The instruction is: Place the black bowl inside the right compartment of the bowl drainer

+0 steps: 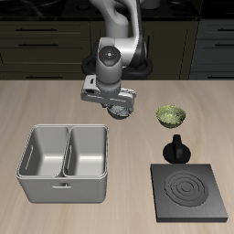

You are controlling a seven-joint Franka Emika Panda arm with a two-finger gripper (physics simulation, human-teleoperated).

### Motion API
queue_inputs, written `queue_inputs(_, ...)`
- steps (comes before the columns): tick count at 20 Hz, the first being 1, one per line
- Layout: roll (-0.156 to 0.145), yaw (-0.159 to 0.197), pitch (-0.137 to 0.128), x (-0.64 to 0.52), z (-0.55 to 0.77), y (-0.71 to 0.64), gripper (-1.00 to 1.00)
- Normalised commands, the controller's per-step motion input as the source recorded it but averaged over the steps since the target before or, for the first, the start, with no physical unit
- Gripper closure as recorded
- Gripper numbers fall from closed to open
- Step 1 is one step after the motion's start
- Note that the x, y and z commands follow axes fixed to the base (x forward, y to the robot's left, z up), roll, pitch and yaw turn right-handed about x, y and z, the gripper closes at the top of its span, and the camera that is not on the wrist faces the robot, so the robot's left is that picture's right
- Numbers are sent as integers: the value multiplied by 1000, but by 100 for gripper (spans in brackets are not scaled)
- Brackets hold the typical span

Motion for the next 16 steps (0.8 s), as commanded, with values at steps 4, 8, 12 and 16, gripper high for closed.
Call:
queue_inputs(4,-1,37,-54,-64,372,-10,100)
queue_inputs(8,-21,52,-67,-92,519,-125,100)
queue_inputs(12,-23,44,-65,-117,442,-91,100)
queue_inputs(16,-11,43,-60,-133,387,-11,100)
